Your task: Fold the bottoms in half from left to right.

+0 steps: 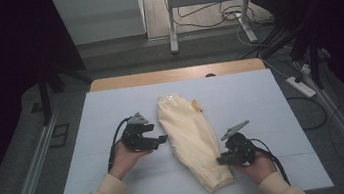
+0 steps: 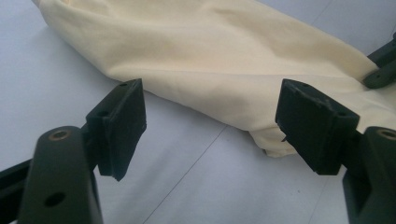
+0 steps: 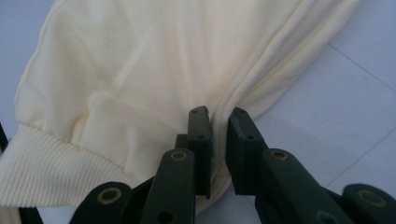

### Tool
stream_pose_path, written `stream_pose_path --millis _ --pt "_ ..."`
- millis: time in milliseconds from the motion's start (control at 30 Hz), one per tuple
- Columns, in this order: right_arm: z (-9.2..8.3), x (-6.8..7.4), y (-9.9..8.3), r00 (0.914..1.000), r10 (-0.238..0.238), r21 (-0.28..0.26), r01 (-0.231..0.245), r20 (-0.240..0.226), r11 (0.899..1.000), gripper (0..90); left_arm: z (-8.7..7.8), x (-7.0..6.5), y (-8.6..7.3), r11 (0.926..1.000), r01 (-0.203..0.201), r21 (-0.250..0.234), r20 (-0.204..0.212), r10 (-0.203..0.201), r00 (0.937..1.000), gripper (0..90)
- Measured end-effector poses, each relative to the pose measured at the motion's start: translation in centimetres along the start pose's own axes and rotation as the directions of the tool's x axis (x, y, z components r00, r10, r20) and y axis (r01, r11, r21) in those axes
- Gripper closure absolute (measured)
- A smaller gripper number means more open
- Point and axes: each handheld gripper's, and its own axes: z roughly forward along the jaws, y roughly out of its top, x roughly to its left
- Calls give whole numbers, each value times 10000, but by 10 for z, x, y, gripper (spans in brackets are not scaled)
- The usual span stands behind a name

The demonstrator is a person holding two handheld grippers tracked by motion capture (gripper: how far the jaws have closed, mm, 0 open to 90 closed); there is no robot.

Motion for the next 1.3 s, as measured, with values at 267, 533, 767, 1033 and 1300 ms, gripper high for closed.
stream_pose_path --millis 267,533,767,1033,1300 --pt "2 10 0 9985 -177 138 184 -516 9997 811 -1 1 0 10000 27 -48 4 -27 10000 248" --pt "6 25 2 9953 -490 254 512 -838 9984 810 -1 1 0 10000 8 -33 15 -8 10000 248" --pt "10 39 4 9908 -846 286 881 -1057 9957 811 0 1 0 10000 5 -43 15 -4 10000 248" --pt "13 49 5 9865 -1123 188 1153 -1189 9932 810 0 1 0 10000 -13 -41 8 14 10000 249" --pt "14 52 5 9822 -1414 48 1431 -1234 9897 810 0 1 0 10000 -9 -30 6 9 10000 249"
